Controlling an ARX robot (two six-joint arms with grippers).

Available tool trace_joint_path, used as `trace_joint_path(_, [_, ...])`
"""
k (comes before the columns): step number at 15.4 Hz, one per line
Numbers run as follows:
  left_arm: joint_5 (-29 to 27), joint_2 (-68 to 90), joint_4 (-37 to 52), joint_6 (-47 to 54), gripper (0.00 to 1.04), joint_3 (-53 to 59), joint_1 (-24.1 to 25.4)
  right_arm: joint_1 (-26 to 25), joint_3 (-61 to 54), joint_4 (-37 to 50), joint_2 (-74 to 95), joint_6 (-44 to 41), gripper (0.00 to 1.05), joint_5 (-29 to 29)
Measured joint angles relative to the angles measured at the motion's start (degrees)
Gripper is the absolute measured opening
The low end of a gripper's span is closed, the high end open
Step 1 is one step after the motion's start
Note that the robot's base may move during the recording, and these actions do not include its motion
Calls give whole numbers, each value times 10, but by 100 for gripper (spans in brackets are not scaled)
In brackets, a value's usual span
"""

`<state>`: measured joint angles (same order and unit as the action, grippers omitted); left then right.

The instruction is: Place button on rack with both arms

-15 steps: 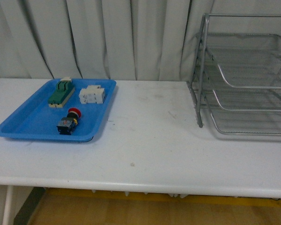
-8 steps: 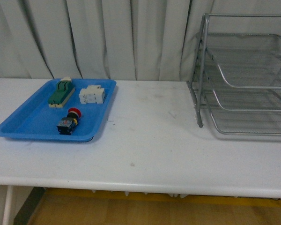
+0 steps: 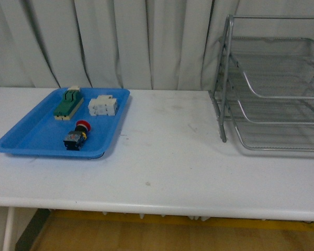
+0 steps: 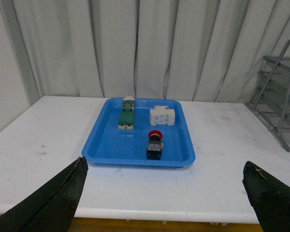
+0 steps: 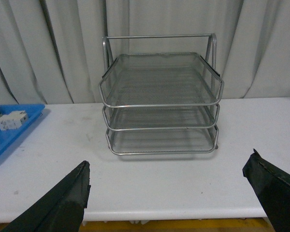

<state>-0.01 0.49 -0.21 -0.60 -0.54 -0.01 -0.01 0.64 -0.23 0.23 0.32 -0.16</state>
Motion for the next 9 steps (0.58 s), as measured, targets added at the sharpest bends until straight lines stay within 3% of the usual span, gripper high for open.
trace_joint_path(3, [0,0,0,0,98,0,0,-5,0,7,3,3,98,-15])
trace_joint_path(5, [0,0,0,0,98,0,0,-156,21,242,220,75,98,-245])
trace_joint_path(6, [0,0,0,0,98,0,0,-202,54,367,358,103,98,-311])
trace_joint_path(9, [0,0,0,0,98,0,0,-271,223,591,666,205,98,-317])
